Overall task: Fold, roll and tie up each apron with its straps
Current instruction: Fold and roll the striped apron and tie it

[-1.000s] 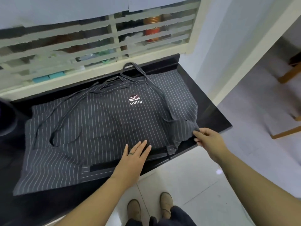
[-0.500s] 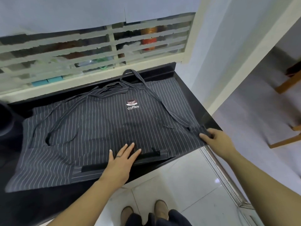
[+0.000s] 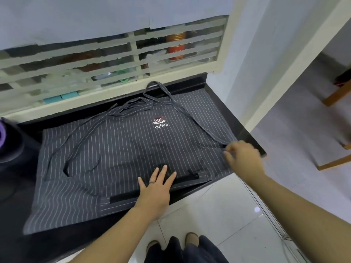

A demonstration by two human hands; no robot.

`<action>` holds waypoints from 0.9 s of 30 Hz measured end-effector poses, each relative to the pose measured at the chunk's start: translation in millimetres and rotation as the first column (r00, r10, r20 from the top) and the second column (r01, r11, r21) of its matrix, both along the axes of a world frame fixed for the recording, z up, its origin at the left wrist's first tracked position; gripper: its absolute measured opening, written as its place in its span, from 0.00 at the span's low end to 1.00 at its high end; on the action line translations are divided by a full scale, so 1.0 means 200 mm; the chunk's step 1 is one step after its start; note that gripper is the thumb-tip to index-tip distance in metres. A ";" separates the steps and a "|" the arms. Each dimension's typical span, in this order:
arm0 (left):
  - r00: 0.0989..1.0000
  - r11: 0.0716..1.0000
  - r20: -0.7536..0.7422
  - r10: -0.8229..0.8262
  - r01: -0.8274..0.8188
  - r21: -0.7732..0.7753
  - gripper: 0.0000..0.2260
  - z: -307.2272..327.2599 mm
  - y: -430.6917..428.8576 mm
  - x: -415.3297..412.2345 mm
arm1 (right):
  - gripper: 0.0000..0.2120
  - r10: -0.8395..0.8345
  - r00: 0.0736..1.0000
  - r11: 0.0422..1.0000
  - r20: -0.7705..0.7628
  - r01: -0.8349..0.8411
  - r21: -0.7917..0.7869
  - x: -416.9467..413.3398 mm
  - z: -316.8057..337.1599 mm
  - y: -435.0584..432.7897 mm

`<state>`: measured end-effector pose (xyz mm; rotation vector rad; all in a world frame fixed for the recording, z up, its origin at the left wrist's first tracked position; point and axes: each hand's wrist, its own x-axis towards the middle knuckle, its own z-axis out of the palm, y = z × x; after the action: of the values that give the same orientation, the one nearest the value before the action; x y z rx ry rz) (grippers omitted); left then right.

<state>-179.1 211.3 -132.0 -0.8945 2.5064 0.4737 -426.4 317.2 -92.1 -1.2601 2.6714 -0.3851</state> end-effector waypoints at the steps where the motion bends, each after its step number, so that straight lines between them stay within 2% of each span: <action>1: 1.000 1.000 -0.016 0.000 0.000 -0.001 0.29 0.00 0.02 -0.01 | 0.07 0.106 0.992 0.994 0.075 -0.105 -0.019 0.10 0.01 -0.05; 3: 0.999 1.000 -0.049 -0.012 0.011 -0.024 0.27 0.00 0.04 0.00 | 0.08 0.310 0.932 0.950 0.188 -0.310 -0.034 0.31 0.00 -0.14; 5: 0.993 0.997 -0.111 -0.032 0.024 -0.077 0.27 -0.02 0.04 0.09 | 0.09 0.479 0.851 0.876 0.215 -0.479 -0.054 0.52 -0.02 -0.23; 9: 0.952 0.961 -0.305 -0.032 -0.054 -0.271 0.25 -0.05 -0.05 0.45 | 0.13 0.606 0.749 0.788 0.268 -0.611 -0.077 0.83 -0.07 -0.33; 11: 0.947 0.933 -0.316 0.065 -0.170 -0.318 0.25 -0.07 -0.10 0.67 | 0.17 0.647 0.721 0.749 0.246 -0.662 -0.031 0.94 -0.09 -0.38; 13: 0.929 0.911 -0.329 0.171 -0.276 -0.307 0.26 -0.07 -0.14 0.82 | 0.23 0.658 0.712 0.722 0.246 -0.689 0.067 0.99 -0.11 -0.40; 15: 0.897 0.874 -0.318 0.307 -0.398 -0.277 0.27 -0.08 -0.18 1.00 | 0.29 0.691 0.676 0.654 0.255 -0.736 0.176 1.07 -0.15 -0.44; 17: 0.804 0.796 -0.359 0.474 -0.566 -0.214 0.27 -0.09 -0.21 1.11 | 0.33 0.709 0.661 0.608 0.245 -0.749 0.262 1.12 -0.19 -0.46; 20: 0.537 0.590 -0.430 0.726 -0.808 -0.014 0.28 -0.06 -0.27 1.19 | 0.43 0.734 0.654 0.592 0.185 -0.748 0.301 1.15 -0.24 -0.46; 23: 0.355 0.426 -0.428 0.831 -0.901 0.081 0.27 -0.03 -0.37 1.25 | 0.51 0.718 0.667 0.599 0.199 -0.738 0.311 1.16 -0.24 -0.47; 27: 0.185 0.293 -0.328 0.926 -0.901 0.320 0.24 0.02 -0.46 1.27 | 0.56 0.675 0.702 0.629 0.226 -0.708 0.320 1.18 -0.23 -0.49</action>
<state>74.2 118.7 -128.0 -2.5528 1.9002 1.2458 -190.9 218.9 -137.6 -1.9176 1.8195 0.1966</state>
